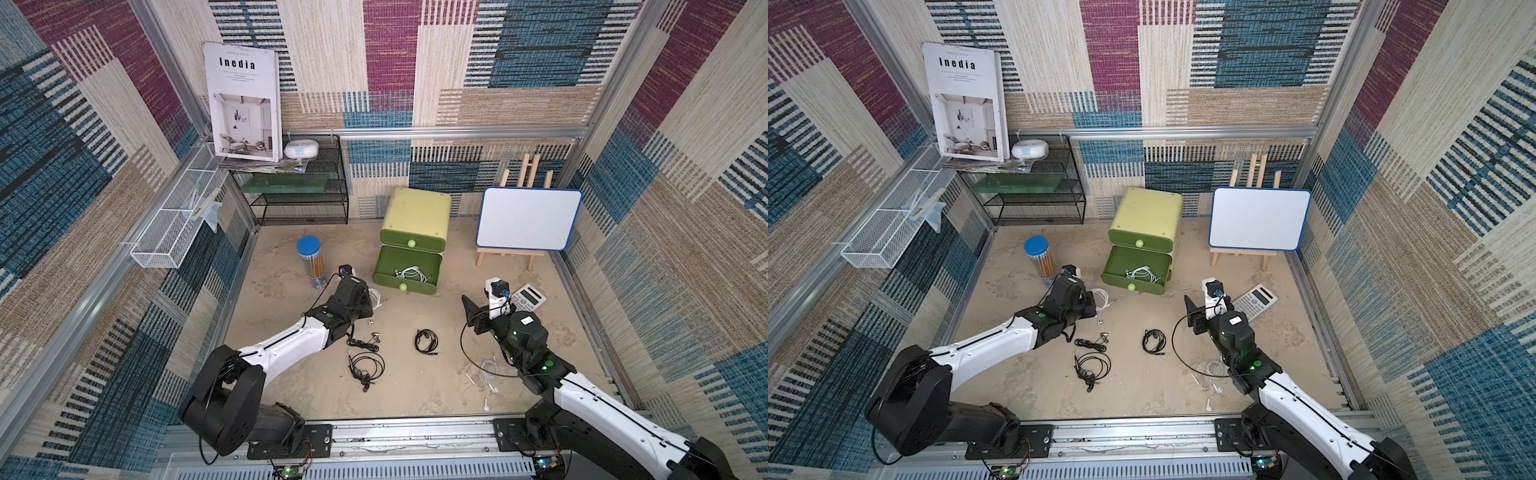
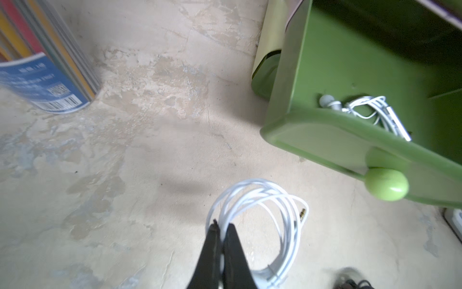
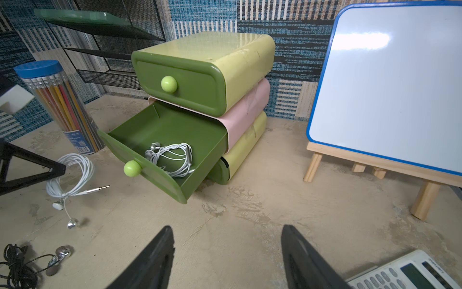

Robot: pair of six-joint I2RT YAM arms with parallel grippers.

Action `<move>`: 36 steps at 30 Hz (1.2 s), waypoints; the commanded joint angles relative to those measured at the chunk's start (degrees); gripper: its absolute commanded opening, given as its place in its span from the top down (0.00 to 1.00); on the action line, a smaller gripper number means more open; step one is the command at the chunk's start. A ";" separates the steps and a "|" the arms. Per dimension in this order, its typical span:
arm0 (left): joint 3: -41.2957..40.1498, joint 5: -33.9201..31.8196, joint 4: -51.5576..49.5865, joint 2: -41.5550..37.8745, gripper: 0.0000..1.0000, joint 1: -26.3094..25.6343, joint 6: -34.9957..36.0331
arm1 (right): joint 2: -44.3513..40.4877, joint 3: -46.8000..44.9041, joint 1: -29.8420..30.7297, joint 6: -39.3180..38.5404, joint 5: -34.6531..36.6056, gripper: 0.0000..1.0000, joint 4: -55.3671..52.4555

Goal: Place the wired earphones into the drawer by color
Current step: Pick up the wired earphones from the center of the board, then place the wired earphones in the drawer.

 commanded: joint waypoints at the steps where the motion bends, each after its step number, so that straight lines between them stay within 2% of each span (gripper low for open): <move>1: -0.18 -1.40 -2.88 -3.81 1.00 -0.02 2.42 | -0.43 -0.24 0.01 0.48 0.50 0.29 1.73; 8: 2.45 0.47 -6.35 -10.17 1.00 -0.02 7.28 | -1.07 -0.46 -0.04 0.56 0.44 0.29 1.90; 14: 7.58 2.12 -7.83 -10.65 1.00 -0.03 11.63 | -1.75 -0.62 -0.04 0.64 0.57 0.29 1.90; 22: 15.52 5.34 -5.47 -5.27 1.00 -0.02 15.37 | -2.28 -0.79 -0.01 0.48 0.79 0.29 1.99; 36: 27.88 8.65 0.80 8.75 1.00 -0.19 18.28 | -2.74 -0.99 -0.01 0.39 1.07 0.28 2.08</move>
